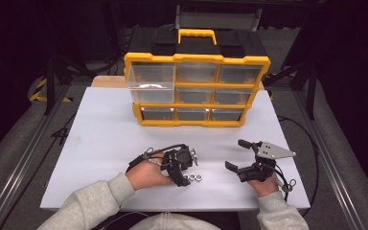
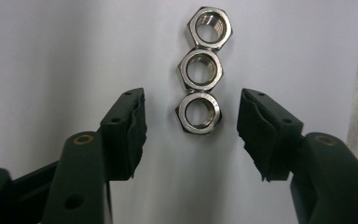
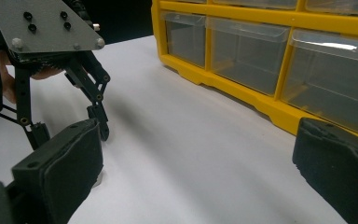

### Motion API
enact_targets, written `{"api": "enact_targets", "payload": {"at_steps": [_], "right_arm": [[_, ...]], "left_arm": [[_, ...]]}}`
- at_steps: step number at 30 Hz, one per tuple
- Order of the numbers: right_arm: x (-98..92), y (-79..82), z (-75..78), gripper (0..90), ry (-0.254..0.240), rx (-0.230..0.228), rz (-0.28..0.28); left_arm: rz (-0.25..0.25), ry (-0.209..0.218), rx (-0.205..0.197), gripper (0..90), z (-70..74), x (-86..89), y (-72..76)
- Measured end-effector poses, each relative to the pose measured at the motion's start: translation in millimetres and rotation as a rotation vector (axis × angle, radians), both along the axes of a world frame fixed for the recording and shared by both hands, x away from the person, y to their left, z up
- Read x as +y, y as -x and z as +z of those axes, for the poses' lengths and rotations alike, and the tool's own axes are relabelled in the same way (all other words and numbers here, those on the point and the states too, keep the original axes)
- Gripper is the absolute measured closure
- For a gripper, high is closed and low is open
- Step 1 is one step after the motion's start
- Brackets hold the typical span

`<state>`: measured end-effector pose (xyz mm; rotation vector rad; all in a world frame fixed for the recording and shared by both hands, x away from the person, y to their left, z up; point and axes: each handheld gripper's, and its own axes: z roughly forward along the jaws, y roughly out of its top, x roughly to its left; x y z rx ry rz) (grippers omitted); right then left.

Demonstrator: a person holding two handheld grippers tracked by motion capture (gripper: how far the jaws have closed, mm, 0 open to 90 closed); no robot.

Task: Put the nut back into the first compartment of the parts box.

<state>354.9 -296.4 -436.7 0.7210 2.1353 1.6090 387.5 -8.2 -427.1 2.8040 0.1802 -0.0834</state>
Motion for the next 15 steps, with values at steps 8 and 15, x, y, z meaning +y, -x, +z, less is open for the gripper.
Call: {"api": "enact_targets", "payload": {"at_steps": [8, 15], "right_arm": [[0.6, -1.2, -2.0, 2.2, 0.006, 0.023, -0.001], [1.2, -1.6, -2.9, 2.3, 0.008, 0.030, -0.006]], "left_arm": [[-0.010, -0.021, -0.007, 65.3, 3.0, -3.5, 0.2], [0.002, -0.014, 0.010, 69.5, 9.2, -1.3, -0.3]]}}
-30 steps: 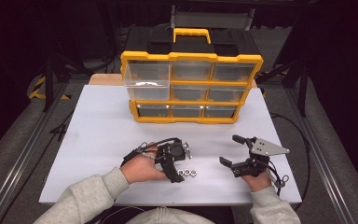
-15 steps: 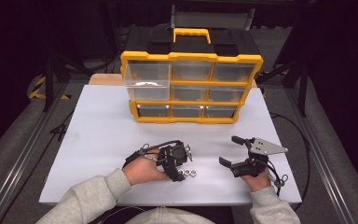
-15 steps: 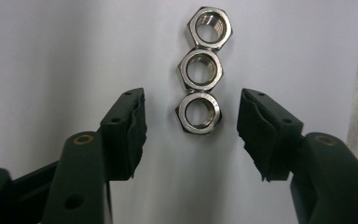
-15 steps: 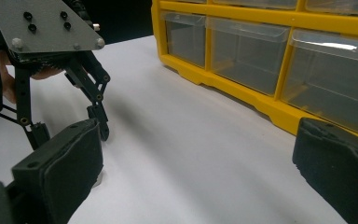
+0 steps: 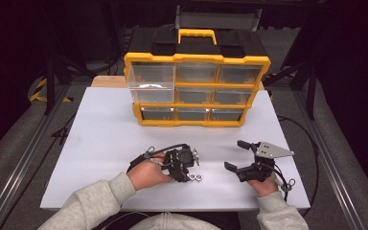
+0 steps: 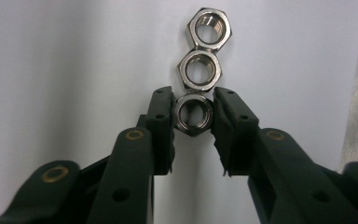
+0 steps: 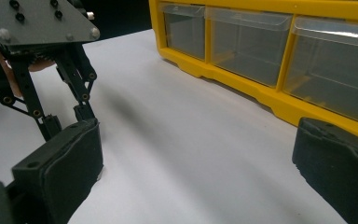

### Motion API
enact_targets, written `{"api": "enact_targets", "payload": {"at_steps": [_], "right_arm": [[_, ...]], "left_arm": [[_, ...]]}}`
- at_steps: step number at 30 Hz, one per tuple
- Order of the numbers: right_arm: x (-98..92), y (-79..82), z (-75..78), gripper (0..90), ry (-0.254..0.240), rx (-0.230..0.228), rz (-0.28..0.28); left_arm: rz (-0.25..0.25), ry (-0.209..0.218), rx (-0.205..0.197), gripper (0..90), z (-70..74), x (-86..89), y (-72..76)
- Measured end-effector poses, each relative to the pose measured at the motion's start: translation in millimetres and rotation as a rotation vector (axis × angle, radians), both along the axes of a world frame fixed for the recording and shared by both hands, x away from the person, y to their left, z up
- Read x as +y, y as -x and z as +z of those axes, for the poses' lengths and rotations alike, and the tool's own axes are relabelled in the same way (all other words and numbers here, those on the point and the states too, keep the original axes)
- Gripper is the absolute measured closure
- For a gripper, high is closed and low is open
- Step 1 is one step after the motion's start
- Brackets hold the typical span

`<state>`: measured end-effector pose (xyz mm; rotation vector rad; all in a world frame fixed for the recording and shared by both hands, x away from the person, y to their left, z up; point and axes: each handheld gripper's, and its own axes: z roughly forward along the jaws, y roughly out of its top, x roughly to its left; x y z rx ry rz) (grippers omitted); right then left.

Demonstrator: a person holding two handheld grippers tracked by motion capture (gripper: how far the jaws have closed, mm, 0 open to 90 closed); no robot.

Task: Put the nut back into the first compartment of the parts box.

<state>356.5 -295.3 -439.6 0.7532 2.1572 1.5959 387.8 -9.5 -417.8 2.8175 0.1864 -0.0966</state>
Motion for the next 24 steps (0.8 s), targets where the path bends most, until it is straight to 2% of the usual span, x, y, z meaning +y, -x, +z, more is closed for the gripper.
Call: {"api": "enact_targets", "payload": {"at_steps": [7, 9, 10, 14, 18, 21, 24], "right_arm": [[0.1, -0.6, -0.4, 2.2, 0.003, 0.003, 0.001], [-0.1, -0.3, -0.2, 2.3, 0.002, 0.002, 0.001], [-0.1, -0.4, -0.2, 2.3, 0.003, 0.002, 0.001], [0.1, -0.6, -0.5, 2.2, 0.006, 0.002, 0.000], [0.0, -0.8, -0.6, 2.2, 0.008, 0.002, -0.002], [0.1, -0.8, -0.7, 2.3, 0.010, 0.002, -0.002], [0.5, -0.5, -0.8, 2.3, 0.009, 0.003, -0.003]], "left_arm": [[0.007, -0.008, -0.003, 69.5, 24.5, 3.9, 0.7], [0.014, -0.010, -0.012, 69.5, 36.0, 6.2, 0.5], [0.014, -0.010, -0.012, 69.5, 36.0, 6.2, 0.5], [0.034, 0.004, -0.008, 69.5, 60.0, 13.3, -0.9], [0.030, 0.008, -0.016, 69.5, 81.8, 19.3, -3.0], [0.025, 0.007, -0.024, 69.6, 94.0, 22.8, -3.8], [0.033, 0.022, -0.025, 69.7, 107.0, 27.7, -5.9]]}}
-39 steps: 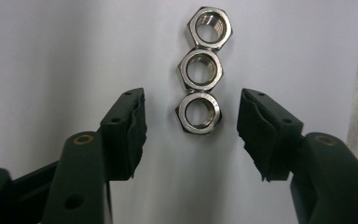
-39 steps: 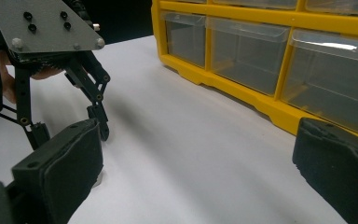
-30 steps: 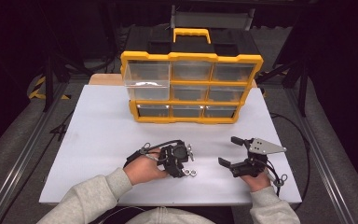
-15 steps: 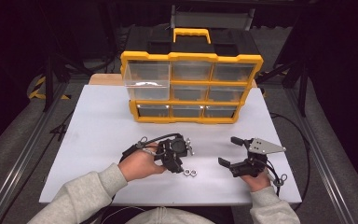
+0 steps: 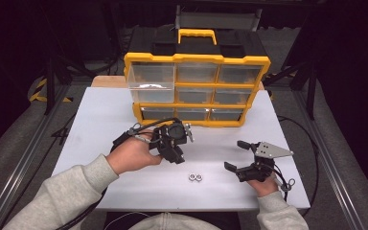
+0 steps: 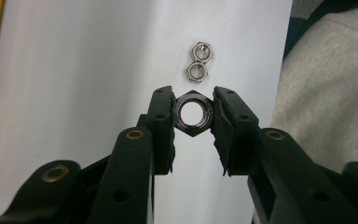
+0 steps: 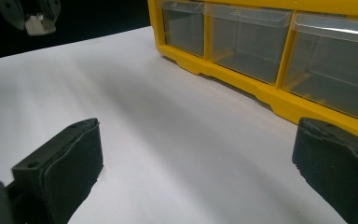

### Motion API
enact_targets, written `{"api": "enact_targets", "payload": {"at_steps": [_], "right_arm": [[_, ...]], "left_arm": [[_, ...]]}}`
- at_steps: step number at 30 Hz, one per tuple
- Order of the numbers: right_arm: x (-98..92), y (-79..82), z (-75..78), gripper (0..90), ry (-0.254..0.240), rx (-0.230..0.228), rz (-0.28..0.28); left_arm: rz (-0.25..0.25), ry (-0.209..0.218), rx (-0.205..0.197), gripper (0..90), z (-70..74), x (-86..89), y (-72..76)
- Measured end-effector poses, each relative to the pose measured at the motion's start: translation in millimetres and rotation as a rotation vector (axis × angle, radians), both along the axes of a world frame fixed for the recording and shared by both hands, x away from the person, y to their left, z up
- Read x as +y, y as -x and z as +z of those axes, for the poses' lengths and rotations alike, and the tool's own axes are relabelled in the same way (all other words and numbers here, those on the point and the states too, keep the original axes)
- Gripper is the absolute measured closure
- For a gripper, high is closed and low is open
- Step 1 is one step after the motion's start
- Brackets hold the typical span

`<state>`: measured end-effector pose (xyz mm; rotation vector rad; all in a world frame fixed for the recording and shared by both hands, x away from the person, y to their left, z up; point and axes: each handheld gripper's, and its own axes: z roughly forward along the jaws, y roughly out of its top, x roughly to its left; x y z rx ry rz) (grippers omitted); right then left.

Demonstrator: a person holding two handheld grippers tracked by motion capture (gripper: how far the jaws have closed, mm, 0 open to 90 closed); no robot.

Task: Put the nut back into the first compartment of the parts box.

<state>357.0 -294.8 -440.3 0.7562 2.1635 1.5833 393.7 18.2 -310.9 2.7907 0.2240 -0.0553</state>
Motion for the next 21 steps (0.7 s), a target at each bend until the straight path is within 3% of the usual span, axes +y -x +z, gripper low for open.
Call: {"api": "enact_targets", "payload": {"at_steps": [9, 19, 21], "right_arm": [[-0.1, -0.5, -0.3, 2.3, 0.002, 0.002, -0.001], [-0.6, -0.7, -0.4, 2.3, 0.002, 0.004, -0.008], [-0.6, -0.8, -0.4, 2.4, 0.003, 0.004, -0.009]], "left_arm": [[-0.011, 0.005, -0.039, 69.7, 31.1, 7.1, -2.8], [0.012, 0.041, -0.098, 69.7, 82.2, 22.2, -10.7], [0.013, 0.040, -0.100, 69.7, 87.0, 23.9, -11.8]]}}
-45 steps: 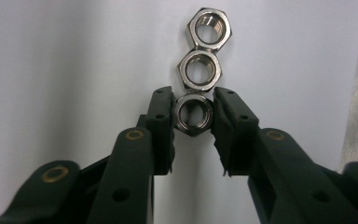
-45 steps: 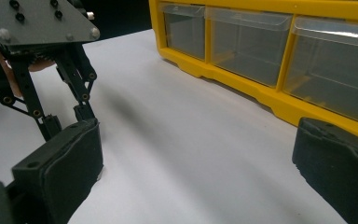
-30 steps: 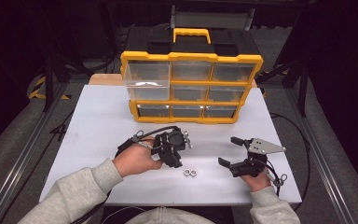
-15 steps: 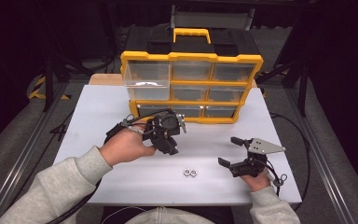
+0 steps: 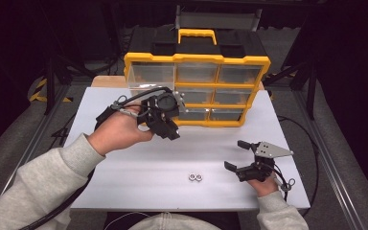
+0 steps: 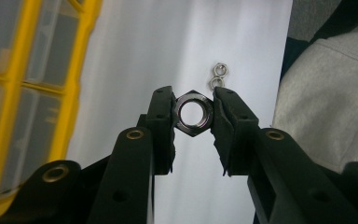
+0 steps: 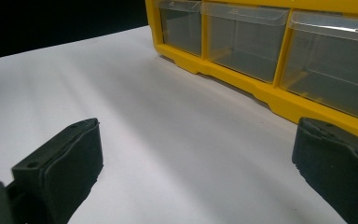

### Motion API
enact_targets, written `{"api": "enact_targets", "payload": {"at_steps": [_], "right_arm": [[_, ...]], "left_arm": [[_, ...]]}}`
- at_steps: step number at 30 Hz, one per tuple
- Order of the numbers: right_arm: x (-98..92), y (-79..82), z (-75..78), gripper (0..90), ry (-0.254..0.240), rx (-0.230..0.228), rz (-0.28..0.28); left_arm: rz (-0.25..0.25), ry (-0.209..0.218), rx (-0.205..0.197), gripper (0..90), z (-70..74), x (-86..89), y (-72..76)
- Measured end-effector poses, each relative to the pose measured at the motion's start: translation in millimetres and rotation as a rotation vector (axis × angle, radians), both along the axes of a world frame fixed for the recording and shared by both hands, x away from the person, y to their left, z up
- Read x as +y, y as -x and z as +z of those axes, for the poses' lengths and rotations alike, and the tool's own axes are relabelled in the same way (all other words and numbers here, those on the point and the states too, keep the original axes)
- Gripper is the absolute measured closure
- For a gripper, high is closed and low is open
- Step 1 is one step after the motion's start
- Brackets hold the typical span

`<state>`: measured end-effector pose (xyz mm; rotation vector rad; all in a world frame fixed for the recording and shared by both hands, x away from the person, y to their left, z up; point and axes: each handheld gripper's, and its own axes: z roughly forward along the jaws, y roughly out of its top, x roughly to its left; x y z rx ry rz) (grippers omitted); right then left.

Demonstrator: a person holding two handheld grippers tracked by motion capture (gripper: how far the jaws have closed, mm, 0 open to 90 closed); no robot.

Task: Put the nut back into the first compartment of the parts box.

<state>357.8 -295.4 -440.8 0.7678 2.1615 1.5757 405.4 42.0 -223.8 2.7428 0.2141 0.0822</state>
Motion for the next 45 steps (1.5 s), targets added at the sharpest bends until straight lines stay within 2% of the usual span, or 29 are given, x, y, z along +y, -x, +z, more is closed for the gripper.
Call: {"api": "enact_targets", "payload": {"at_steps": [2, 6, 13, 17, 23, 25, 28, 32, 37, 45], "right_arm": [[0.3, -0.2, -0.3, 2.4, -0.003, 0.001, 0.001], [0.2, -0.1, -0.2, 2.4, -0.001, 0.002, -0.003], [0.0, -0.3, -0.4, 2.4, -0.002, 0.004, -0.005], [-0.1, -0.4, -0.5, 2.4, -0.002, 0.004, -0.004], [-0.3, -0.8, -0.8, 2.4, 0.001, 0.006, -0.007], [-0.3, -1.0, -0.9, 2.4, 0.002, 0.006, -0.008], [-0.2, -0.7, -0.8, 2.4, 0.003, 0.007, -0.007], [-0.4, -0.5, -0.6, 2.4, 0.000, 0.008, -0.007], [-0.2, -0.4, -0.7, 2.4, 0.003, 0.010, -0.007], [-0.5, -0.3, -0.6, 2.4, 0.003, 0.010, -0.007]], "left_arm": [[0.009, 0.002, -0.022, 69.7, 8.0, 2.6, -1.0], [0.019, 0.006, -0.041, 69.8, 27.3, 7.6, -3.2], [0.047, 0.042, -0.050, 69.8, 52.3, 15.7, -9.5], [0.072, 0.034, -0.062, 69.8, 66.6, 20.5, -17.7], [0.099, 0.075, -0.067, 69.8, 83.7, 26.9, -27.9], [0.119, 0.105, -0.068, 69.8, 89.7, 28.9, -31.7], [0.127, 0.124, -0.061, 69.8, 92.5, 29.6, -34.9], [0.154, 0.132, -0.075, 69.8, 96.7, 31.0, -43.3], [0.240, 0.186, -0.067, 69.8, 101.8, 36.7, -56.3], [0.321, 0.190, -0.055, 69.8, 97.2, 37.2, -74.4]]}}
